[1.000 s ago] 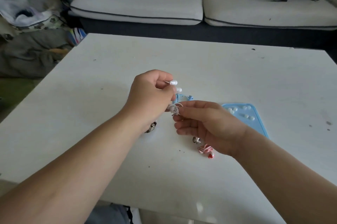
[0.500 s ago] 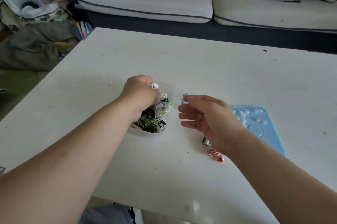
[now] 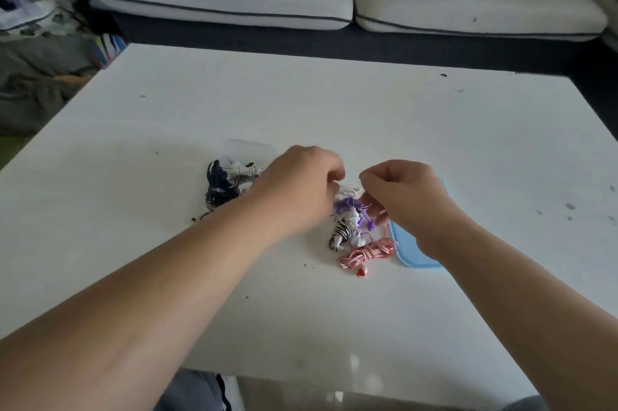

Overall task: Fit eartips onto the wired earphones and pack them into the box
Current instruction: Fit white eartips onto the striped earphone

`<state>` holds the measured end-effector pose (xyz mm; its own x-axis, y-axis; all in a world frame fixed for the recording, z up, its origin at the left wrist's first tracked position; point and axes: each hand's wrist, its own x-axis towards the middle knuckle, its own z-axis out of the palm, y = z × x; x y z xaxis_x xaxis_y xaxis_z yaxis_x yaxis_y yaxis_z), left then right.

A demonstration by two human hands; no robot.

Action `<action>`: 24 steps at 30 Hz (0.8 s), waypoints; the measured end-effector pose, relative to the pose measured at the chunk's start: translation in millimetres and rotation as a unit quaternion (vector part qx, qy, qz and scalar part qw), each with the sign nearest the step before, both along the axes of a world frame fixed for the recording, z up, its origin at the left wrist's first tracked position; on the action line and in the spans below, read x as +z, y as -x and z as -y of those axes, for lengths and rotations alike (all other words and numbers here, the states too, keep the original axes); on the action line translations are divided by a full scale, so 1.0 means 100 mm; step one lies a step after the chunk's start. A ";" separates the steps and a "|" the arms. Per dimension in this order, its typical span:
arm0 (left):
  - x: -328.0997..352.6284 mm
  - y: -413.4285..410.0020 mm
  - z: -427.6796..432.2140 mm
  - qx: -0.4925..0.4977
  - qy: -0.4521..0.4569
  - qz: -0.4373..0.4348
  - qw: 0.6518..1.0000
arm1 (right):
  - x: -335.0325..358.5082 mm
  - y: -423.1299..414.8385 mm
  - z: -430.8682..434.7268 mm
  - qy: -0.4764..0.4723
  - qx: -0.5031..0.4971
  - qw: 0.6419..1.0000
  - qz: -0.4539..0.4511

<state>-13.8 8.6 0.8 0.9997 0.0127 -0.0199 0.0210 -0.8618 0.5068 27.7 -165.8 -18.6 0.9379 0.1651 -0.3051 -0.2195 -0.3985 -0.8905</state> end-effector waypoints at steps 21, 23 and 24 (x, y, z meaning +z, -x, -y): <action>-0.30 -0.12 0.32 0.072 0.088 -0.204 0.972 | -0.02 0.02 0.48 0.092 0.117 0.988 -0.038; -0.22 -0.10 0.30 0.084 0.110 -0.194 0.971 | -0.03 0.02 0.46 0.091 0.115 0.988 -0.038; -0.19 -0.10 0.29 0.087 0.120 -0.186 0.971 | -0.04 0.03 0.45 0.087 0.113 0.989 -0.039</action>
<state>-4.3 -20.3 -18.0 0.9061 0.1308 -0.4023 0.3756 -0.6863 0.6228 25.0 -210.9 -23.0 0.8553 0.3068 -0.4175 -0.1727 -0.5910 -0.7880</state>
